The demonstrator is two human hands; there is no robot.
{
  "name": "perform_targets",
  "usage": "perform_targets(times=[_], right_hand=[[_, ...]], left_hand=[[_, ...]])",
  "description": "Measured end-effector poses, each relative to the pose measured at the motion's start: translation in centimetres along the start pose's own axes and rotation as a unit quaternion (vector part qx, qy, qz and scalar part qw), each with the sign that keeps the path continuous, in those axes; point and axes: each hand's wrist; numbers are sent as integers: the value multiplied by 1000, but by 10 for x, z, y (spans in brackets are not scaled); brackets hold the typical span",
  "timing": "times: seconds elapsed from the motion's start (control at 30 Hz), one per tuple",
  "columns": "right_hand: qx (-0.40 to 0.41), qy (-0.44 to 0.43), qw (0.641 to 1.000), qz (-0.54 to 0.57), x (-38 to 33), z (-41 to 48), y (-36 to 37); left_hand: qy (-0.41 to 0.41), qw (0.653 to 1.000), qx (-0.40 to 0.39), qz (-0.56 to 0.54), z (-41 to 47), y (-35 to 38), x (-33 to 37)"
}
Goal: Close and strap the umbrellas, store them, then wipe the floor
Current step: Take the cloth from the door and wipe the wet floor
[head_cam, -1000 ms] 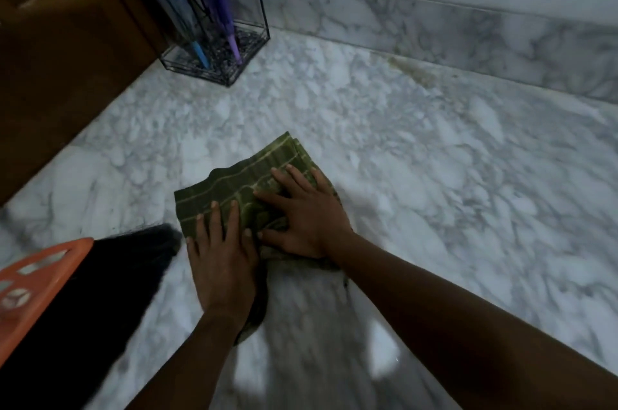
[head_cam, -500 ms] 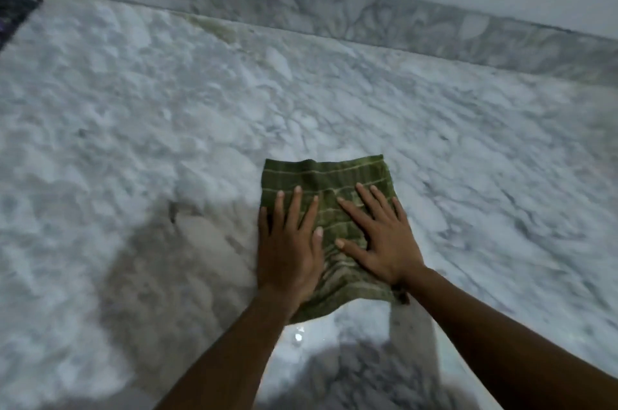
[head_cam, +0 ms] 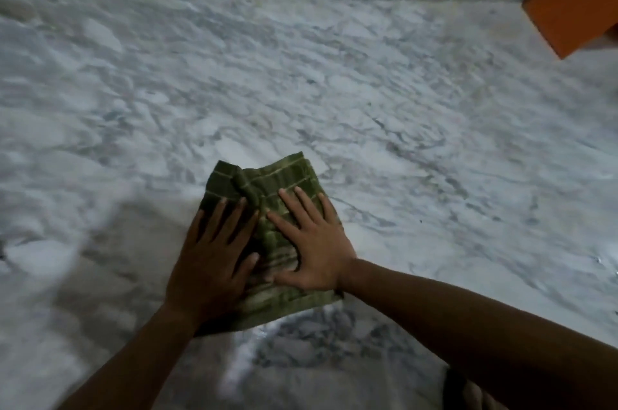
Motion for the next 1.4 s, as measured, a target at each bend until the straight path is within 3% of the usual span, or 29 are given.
perform_targets(times=[0.13, 0.33, 0.43, 0.7, 0.87, 1.1, 1.4], right_hand=[[28, -51, 997, 46, 28, 5, 3], [46, -90, 994, 37, 136, 36, -6], [37, -81, 996, 28, 211, 47, -12], [68, 54, 996, 31, 410, 50, -37], [107, 130, 985, 25, 481, 25, -44], [105, 227, 968, 17, 459, -17, -45], [89, 263, 961, 6, 308, -110, -32]], left_hand=[[-57, 997, 37, 41, 4, 10, 27], [-260, 961, 53, 82, 73, 52, 119], [-260, 960, 64, 81, 125, 80, 160], [-234, 966, 100, 40, 303, 164, 260], [-185, 979, 79, 22, 364, 192, 306], [-88, 996, 3, -14, 351, 177, 303], [-59, 998, -10, -23, 197, 128, 288]])
Point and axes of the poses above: each hand's wrist, its own z-axis towards the middle knuckle, its own y-axis out of the palm, x = y × z, and after that the axes turned 11 degrees about x, right-handed
